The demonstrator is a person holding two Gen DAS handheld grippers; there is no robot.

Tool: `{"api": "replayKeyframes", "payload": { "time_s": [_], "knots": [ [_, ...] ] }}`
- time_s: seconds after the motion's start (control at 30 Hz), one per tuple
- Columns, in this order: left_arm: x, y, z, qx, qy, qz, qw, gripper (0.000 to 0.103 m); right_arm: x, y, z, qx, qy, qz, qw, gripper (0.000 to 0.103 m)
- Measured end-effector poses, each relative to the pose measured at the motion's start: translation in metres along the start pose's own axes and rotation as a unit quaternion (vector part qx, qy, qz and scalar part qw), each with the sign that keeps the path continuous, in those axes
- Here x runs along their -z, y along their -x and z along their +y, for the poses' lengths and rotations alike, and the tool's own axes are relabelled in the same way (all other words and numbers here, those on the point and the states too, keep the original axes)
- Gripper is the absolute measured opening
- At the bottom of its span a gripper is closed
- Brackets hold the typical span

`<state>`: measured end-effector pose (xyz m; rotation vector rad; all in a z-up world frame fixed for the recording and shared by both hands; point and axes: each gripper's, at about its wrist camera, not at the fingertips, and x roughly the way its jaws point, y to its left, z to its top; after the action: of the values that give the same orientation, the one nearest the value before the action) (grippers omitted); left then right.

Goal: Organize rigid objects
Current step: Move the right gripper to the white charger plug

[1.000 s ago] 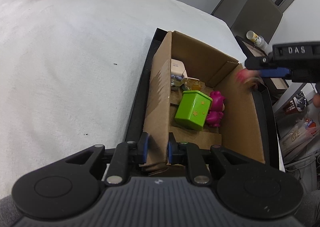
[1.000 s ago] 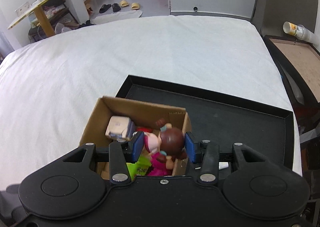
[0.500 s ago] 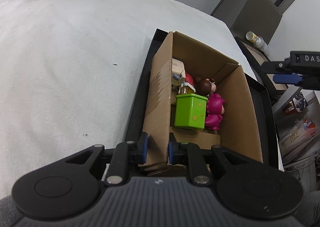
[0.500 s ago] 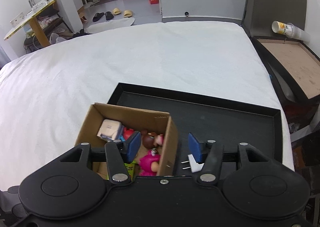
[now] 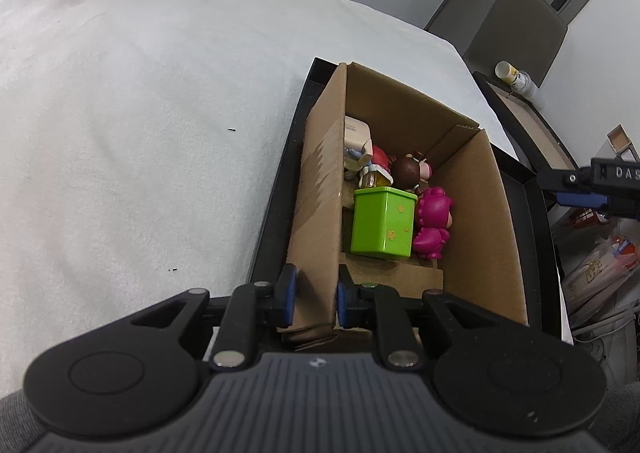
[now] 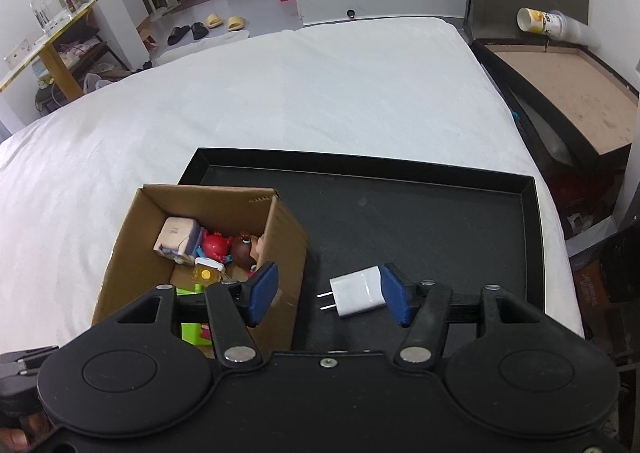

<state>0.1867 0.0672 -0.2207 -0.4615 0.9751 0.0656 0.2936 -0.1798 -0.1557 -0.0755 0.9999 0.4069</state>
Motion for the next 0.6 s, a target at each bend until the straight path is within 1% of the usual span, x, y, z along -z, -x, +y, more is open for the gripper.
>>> {"api": "replayKeyframes", "payload": {
  "time_s": [0.03, 0.2, 0.3, 0.33, 0.4, 0.53, 0.6],
  "knots": [
    [0.000, 0.000, -0.001, -0.001, -0.001, 0.000, 1.0000, 0.018, 0.001, 0.000, -0.003, -0.002, 0.000, -0.002, 1.000, 0.061],
    [-0.001, -0.001, -0.002, -0.008, -0.002, 0.000, 1.0000, 0.018, 0.011, -0.006, -0.018, -0.017, -0.004, -0.005, 1.000, 0.064],
    [-0.001, 0.000, -0.003, -0.011, -0.003, -0.001, 0.9999, 0.018, 0.018, -0.009, -0.024, -0.034, 0.003, -0.018, 0.999, 0.071],
    [-0.001, 0.000, -0.003, -0.014, -0.004, -0.001, 0.9999, 0.017, 0.021, -0.010, -0.025, -0.038, 0.004, -0.025, 0.999, 0.075],
    [-0.001, 0.000, -0.005, -0.018, -0.006, 0.000, 0.9998, 0.017, 0.028, -0.014, -0.029, -0.051, 0.003, -0.039, 0.998, 0.078],
    [-0.001, -0.003, -0.007, -0.029, -0.002, 0.006, 0.9996, 0.017, 0.034, -0.022, -0.035, -0.082, 0.004, -0.037, 0.996, 0.078],
    [-0.003, -0.004, -0.011, -0.037, -0.001, 0.008, 0.9993, 0.017, 0.035, -0.023, -0.034, -0.081, 0.023, -0.046, 0.995, 0.078]
  ]
}}
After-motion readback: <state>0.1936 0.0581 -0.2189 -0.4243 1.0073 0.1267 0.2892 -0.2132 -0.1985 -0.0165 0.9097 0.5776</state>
